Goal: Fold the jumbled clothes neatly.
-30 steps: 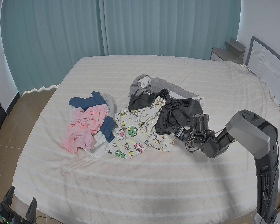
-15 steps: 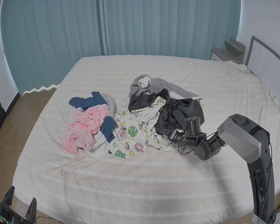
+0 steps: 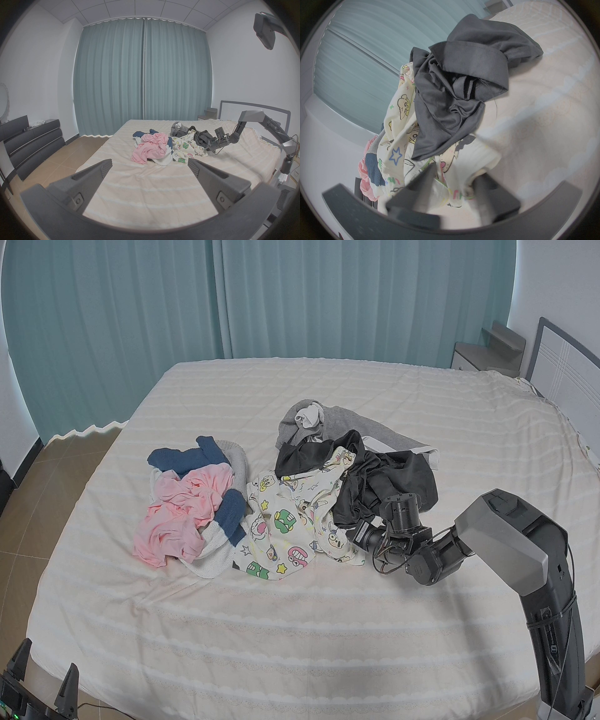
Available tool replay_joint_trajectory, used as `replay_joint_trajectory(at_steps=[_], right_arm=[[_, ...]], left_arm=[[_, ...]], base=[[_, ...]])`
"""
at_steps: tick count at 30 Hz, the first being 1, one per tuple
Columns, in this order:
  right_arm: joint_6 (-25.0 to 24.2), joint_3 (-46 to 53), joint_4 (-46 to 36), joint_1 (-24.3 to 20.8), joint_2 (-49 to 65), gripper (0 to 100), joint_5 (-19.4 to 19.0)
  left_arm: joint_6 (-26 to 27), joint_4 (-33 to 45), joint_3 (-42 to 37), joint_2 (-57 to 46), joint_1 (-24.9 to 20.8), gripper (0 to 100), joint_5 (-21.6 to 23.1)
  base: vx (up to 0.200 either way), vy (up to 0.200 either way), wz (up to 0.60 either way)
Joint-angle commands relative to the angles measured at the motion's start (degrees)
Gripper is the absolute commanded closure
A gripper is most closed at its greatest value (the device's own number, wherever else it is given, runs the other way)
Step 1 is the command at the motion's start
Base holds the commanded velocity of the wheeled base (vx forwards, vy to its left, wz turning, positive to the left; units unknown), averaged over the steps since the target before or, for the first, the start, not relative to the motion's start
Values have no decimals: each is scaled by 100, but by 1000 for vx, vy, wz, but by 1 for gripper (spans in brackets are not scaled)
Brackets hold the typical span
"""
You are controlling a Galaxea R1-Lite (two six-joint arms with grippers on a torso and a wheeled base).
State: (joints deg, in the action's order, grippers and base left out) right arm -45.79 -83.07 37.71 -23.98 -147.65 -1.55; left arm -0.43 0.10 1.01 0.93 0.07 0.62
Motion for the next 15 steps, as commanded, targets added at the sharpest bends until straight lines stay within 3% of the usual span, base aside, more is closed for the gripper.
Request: replay_joint_trajectory(at_steps=[1,9,15], right_arm=[[0,54,18,-10,17,100,5],[17,713,97,7,527,100,304],[61,2603,1248,-169,1749,100,295]], left_arm=[[-1,-1,-101,-93,1,0,-1],[-1,-1,-101,-93,1,0,-1],[-1,-1,-101,-93,1,0,-1]], base=[[0,0,0],[0,0,0],[0,0,0]])
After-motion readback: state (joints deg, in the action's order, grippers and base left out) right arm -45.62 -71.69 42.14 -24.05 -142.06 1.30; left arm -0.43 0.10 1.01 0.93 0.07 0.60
